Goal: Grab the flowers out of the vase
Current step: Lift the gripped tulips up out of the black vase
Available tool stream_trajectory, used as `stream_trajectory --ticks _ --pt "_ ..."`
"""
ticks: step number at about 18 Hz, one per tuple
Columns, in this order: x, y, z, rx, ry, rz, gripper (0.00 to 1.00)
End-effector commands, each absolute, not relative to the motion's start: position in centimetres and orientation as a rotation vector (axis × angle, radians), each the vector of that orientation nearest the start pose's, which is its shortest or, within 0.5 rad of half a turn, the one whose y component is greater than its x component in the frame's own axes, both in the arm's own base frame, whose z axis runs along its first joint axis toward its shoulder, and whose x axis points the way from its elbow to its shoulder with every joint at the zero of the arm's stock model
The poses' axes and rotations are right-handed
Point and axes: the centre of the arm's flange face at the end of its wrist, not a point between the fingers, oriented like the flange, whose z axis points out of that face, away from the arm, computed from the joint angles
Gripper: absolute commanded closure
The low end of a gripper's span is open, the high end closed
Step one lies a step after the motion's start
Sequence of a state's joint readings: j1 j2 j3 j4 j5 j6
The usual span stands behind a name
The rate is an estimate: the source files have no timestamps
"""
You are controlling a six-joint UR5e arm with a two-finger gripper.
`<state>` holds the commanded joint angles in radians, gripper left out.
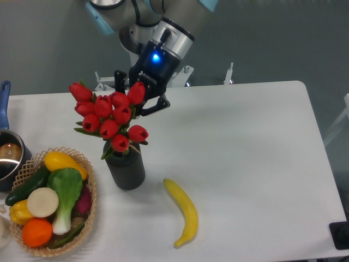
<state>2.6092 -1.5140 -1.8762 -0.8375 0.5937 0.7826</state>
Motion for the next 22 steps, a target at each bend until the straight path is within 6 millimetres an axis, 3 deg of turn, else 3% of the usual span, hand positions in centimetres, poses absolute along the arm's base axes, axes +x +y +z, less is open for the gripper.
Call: stream_trajectory --ticks 12,22 --pt "-32.7 39.2 50.5 -2.020 -0.174 -0.318 1.00" --pt "-34.5 37.6 50.6 -1.996 -0.243 -0.316 1.00"
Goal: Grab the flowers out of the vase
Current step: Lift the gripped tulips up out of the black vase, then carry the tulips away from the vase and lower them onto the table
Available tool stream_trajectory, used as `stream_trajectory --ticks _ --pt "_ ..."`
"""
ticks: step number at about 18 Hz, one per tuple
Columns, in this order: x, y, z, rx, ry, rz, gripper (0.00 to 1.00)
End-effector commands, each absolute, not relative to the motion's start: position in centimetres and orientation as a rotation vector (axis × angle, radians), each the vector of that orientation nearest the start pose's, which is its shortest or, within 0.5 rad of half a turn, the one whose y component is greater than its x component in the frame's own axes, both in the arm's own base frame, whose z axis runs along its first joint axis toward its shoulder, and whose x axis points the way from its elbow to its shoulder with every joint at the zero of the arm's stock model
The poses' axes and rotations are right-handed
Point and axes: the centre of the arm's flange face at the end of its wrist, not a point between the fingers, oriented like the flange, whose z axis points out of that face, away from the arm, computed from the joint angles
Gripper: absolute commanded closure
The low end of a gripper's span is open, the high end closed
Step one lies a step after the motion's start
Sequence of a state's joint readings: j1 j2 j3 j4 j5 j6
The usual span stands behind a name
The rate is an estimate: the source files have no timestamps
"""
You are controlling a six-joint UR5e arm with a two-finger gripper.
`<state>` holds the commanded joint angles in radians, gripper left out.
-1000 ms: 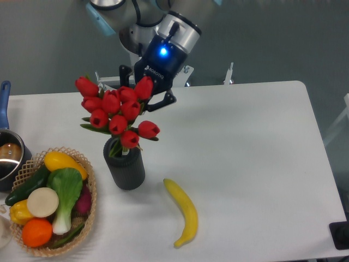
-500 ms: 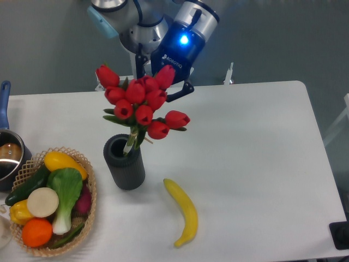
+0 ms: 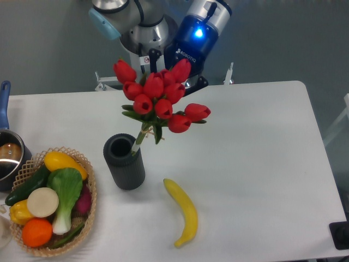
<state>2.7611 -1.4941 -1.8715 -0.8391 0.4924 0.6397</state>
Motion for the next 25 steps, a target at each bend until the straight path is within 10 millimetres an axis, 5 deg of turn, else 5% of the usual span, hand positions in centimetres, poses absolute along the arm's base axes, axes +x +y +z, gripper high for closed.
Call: stream_trajectory --ticks 10,15,25 --pt "-38.9 33.9 49.8 -2.031 -0.259 -0.147 1.00" --pt "-42.4 32.2 46.8 -2.308 -0.233 0.138 1.00" --pt "-48.2 28.1 42.6 -2.580 -0.160 0.345 1.00"
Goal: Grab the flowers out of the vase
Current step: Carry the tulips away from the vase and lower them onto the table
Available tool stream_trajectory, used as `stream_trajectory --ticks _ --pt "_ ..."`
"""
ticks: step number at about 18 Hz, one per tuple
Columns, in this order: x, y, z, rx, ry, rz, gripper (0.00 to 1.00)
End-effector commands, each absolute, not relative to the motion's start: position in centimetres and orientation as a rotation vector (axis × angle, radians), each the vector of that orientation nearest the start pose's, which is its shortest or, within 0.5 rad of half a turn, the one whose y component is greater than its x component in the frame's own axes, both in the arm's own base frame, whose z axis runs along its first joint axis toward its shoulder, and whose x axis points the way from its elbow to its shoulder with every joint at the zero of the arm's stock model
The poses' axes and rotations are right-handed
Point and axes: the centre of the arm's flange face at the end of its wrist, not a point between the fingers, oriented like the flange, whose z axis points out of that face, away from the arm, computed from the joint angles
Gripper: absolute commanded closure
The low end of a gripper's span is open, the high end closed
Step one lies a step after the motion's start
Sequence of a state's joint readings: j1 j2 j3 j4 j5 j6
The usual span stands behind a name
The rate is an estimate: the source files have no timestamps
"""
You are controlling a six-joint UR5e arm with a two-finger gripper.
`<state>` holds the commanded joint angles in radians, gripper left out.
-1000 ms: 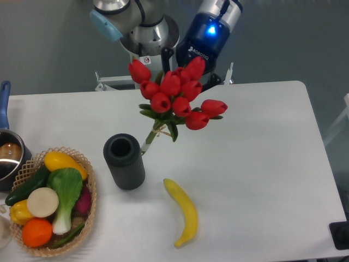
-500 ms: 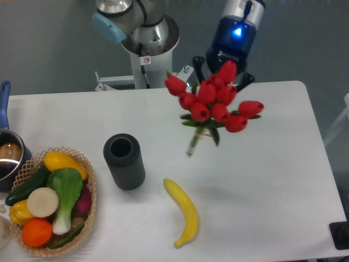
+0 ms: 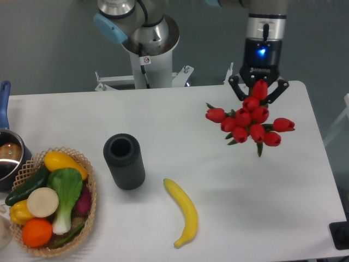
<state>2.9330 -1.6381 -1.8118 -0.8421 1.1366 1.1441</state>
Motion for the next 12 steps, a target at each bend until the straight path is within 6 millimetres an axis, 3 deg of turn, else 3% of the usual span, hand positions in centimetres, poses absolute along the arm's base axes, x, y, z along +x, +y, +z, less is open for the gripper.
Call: stream_trajectory --ticks 5,12 --pt "-51.4 27.3 41.7 -2.730 -0.154 0.354 1.00" --pt "-52.5 27.1 38.8 -2.993 0.006 0.375 1.00"
